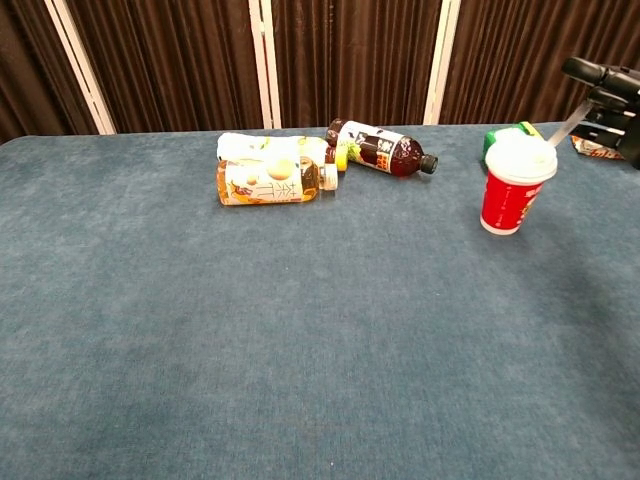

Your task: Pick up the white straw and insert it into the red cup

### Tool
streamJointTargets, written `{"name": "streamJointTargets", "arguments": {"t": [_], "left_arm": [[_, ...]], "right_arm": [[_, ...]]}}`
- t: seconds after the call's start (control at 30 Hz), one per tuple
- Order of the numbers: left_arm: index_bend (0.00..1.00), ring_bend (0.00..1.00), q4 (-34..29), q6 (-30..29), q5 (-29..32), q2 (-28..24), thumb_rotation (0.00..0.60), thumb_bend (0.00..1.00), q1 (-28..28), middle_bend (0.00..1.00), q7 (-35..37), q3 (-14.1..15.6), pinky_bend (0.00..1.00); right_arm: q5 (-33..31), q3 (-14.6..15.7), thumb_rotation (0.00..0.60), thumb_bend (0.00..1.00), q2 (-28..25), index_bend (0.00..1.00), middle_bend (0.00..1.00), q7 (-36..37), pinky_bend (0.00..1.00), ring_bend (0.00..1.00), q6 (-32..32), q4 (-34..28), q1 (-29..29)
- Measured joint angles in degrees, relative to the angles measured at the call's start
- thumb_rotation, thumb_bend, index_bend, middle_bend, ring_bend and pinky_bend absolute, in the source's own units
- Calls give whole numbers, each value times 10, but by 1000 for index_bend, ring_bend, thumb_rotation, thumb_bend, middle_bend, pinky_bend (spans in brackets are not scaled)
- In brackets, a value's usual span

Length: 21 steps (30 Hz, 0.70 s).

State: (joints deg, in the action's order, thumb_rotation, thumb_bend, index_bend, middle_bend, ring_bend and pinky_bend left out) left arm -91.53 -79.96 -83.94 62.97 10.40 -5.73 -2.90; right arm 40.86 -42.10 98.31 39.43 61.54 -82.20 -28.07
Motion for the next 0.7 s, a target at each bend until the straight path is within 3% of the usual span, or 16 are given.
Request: {"name": "streamJointTargets", "arguments": {"t": [0.3, 0.4, 0.7], "left_arm": [[0, 0, 0, 0, 0, 0, 600, 48, 0, 0, 0, 0, 0], [0, 0, 0, 0, 0, 0, 600, 48, 0, 0, 1, 0, 0], [0, 0, 0, 0, -1, 0, 600, 48, 0, 0, 1, 0, 0]], "right_arm": [[10, 3, 600, 183, -2, 499, 1000, 9, 611, 820, -6, -2, 6], [17, 2, 600, 175, -5, 453, 1000, 11, 606, 819, -2, -8, 10], [54, -5, 600, 151, -35, 354, 993, 18, 588, 818, 57, -47, 52]]}}
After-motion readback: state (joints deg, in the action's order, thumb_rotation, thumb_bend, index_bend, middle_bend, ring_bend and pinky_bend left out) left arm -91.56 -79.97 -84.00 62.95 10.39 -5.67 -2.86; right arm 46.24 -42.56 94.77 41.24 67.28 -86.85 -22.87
